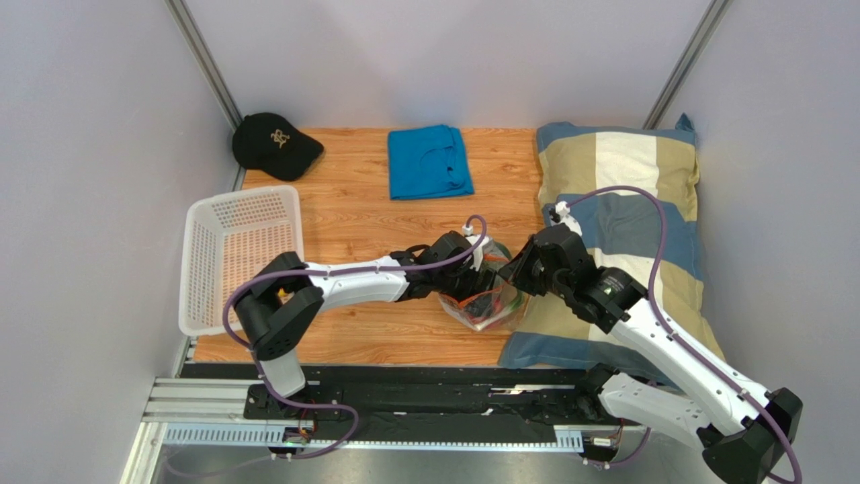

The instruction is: Open the zip-top bag and remove the fake food

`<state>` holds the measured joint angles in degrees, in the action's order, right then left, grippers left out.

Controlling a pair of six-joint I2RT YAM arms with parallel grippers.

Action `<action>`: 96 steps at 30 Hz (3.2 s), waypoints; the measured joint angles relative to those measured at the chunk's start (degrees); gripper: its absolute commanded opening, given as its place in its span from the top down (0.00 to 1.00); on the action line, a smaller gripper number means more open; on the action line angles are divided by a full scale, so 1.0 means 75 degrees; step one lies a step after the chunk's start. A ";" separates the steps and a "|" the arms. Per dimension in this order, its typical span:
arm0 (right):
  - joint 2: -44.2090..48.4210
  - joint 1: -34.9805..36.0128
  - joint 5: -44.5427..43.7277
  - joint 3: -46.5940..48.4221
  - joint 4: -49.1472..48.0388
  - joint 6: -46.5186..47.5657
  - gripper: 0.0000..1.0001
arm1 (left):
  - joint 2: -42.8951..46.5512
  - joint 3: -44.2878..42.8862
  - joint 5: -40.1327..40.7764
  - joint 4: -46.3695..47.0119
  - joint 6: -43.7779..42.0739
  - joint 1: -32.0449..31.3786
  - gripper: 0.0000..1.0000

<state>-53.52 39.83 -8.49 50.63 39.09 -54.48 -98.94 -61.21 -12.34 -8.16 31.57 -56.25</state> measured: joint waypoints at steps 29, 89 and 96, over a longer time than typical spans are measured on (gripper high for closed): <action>-0.0079 0.0012 -0.0583 0.0391 0.0551 0.1087 1.00 | 0.0195 -0.2127 0.1189 -0.3063 -0.0813 -0.0125 1.00; -0.1711 0.0020 0.0525 0.1562 0.0455 0.2856 1.00 | 0.3891 0.1043 0.2702 -0.5572 0.1174 0.8813 0.01; -0.1711 0.0020 0.0600 0.1562 0.0443 0.2932 1.00 | 0.5237 0.0968 0.2859 -0.6359 0.1230 0.8810 0.08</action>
<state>-66.35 39.99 -3.99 62.35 42.41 -32.49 -59.66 -53.95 9.10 -55.86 40.80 9.82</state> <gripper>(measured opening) 0.008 0.989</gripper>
